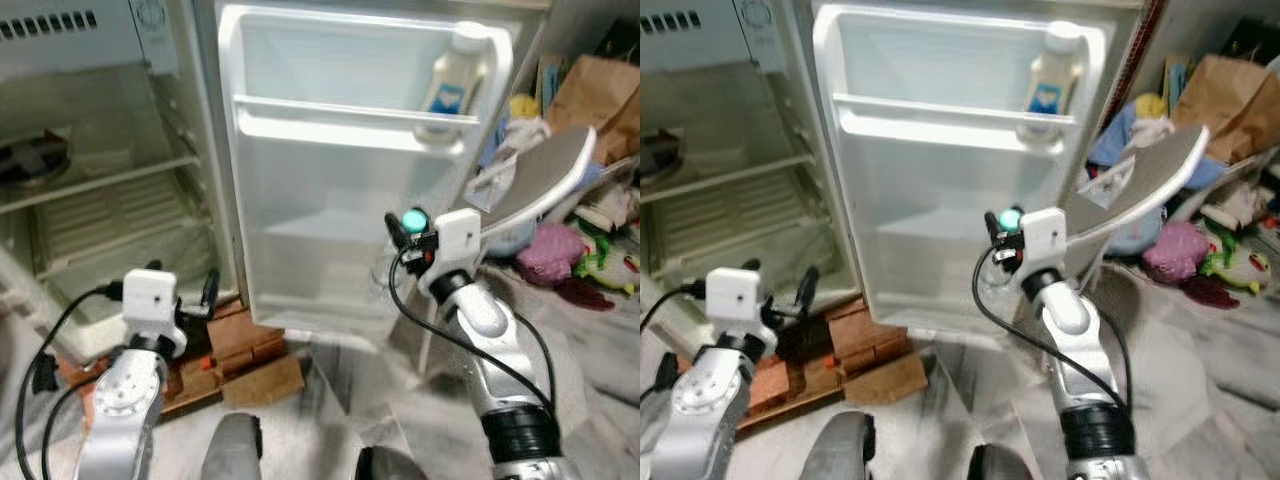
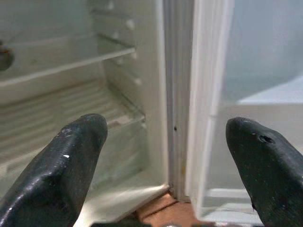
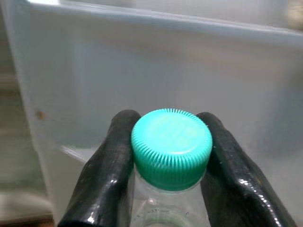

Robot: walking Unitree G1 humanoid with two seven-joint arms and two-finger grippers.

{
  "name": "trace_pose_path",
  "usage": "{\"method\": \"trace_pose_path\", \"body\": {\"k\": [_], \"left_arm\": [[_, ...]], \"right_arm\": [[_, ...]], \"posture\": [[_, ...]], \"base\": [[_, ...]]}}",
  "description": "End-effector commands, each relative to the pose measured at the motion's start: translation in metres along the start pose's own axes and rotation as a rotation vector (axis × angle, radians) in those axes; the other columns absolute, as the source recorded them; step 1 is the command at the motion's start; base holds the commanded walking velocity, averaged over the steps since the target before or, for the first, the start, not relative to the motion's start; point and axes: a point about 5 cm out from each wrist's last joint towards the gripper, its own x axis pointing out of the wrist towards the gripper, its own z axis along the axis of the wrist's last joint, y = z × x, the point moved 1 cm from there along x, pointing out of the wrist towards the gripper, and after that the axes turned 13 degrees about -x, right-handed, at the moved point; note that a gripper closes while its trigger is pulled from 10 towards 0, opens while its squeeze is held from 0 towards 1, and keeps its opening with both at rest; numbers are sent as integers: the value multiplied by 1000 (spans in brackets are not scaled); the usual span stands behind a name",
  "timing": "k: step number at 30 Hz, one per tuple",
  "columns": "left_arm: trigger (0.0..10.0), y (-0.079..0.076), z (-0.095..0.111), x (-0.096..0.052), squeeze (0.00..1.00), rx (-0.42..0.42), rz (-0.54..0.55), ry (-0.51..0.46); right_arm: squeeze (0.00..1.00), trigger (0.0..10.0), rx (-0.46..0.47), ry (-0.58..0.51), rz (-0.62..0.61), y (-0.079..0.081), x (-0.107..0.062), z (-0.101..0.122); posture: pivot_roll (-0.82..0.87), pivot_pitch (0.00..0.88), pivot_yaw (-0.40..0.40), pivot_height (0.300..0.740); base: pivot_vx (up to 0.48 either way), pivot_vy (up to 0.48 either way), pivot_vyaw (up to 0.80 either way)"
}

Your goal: Restocking fridge

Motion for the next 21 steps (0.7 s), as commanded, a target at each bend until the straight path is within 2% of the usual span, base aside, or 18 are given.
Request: {"method": "trace_pose_path", "body": {"k": [1,14,21], "left_arm": [[10000,-9,2,2,0,-9,-28,-9],[10000,-9,0,3,0,-13,-23,-3],[10000,-9,-9,-1,0,-31,-10,43]], "right_arm": [[0,10000,-33,-9,-41,-15,-4,2],[0,10000,-32,-8,-37,-15,-3,1],[0,10000,9,24,-35,-11,-6,-6]], "posture": [[139,27,-70,656],[140,26,-74,656],[135,25,-67,656]], "base": [[356,0,0],[333,0,0],[0,0,0]]}}
